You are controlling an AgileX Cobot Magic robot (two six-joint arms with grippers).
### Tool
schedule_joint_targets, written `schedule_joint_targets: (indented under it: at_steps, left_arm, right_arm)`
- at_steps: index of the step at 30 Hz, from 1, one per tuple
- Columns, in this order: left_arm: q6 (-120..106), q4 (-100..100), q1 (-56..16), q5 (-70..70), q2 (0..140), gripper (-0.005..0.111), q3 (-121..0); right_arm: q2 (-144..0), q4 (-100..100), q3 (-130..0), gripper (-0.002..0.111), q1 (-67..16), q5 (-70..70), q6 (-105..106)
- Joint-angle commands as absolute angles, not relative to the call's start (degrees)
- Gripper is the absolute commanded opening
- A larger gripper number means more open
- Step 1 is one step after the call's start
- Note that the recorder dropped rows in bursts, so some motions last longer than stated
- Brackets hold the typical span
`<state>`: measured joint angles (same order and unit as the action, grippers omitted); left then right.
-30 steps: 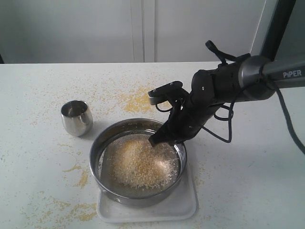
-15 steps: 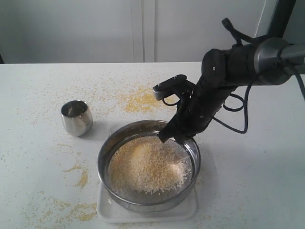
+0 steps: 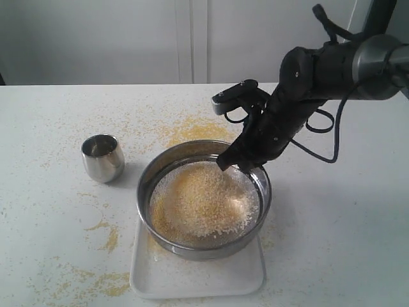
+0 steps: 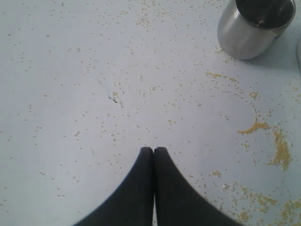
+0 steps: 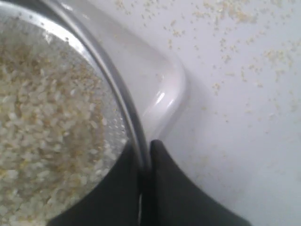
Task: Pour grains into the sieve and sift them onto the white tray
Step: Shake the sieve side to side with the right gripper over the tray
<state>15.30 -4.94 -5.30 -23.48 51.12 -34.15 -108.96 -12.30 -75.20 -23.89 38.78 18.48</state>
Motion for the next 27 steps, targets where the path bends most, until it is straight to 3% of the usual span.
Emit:
schedule_joint_targets:
  at_steps: [1, 3, 5, 8, 10, 12, 15, 19, 22, 25, 27]
  left_arm:
    - [15.3, -4.8, -5.0, -23.7, 50.6, 0.001, -33.8]
    - [15.3, -4.8, -5.0, -23.7, 50.6, 0.001, -33.8]
    - [15.3, -4.8, -5.0, -23.7, 50.6, 0.001, -33.8]
    - [15.3, -4.8, -5.0, -23.7, 50.6, 0.001, -33.8]
    - [15.3, -4.8, -5.0, -23.7, 50.6, 0.001, -33.8]
    - [15.3, -4.8, -5.0, -23.7, 50.6, 0.001, -33.8]
    - [15.3, -4.8, -5.0, -23.7, 50.6, 0.001, -33.8]
    - [15.3, -4.8, -5.0, -23.7, 50.6, 0.001, -33.8]
    - [15.3, -4.8, -5.0, -23.7, 50.6, 0.001, -33.8]
    - [15.3, -4.8, -5.0, -23.7, 50.6, 0.001, -33.8]
    - [15.3, -4.8, -5.0, -23.7, 50.6, 0.001, -33.8]
  right_arm:
    - [-108.4, -16.3, -75.7, 0.000, -23.5, 37.4, 23.2]
    - [-108.4, -15.3, -76.0, 0.000, -23.2, 38.0, 24.4]
    - [-108.5, -18.2, -76.0, 0.000, -22.2, 35.0, 10.7]
    - [-108.6, -16.8, -76.0, 0.000, -23.3, 38.2, 25.4]
    - [-108.9, -19.3, -75.9, 0.000, -22.9, 35.7, 11.0]
    - [-109.0, -14.8, -76.7, 0.000, -24.4, 40.9, 29.9]
    - [-108.9, -13.4, -76.7, 0.000, -23.3, 36.5, 7.8]
    - [-109.1, -12.5, -76.9, 0.000, -24.6, 39.7, 26.7]
    - [-109.3, -14.6, -76.8, 0.000, -23.4, 35.9, 7.2]
    - [-109.6, -16.2, -76.8, 0.000, -24.5, 38.4, 24.5]
    - [-109.2, -13.9, -76.8, 0.000, -24.2, 38.0, 23.0]
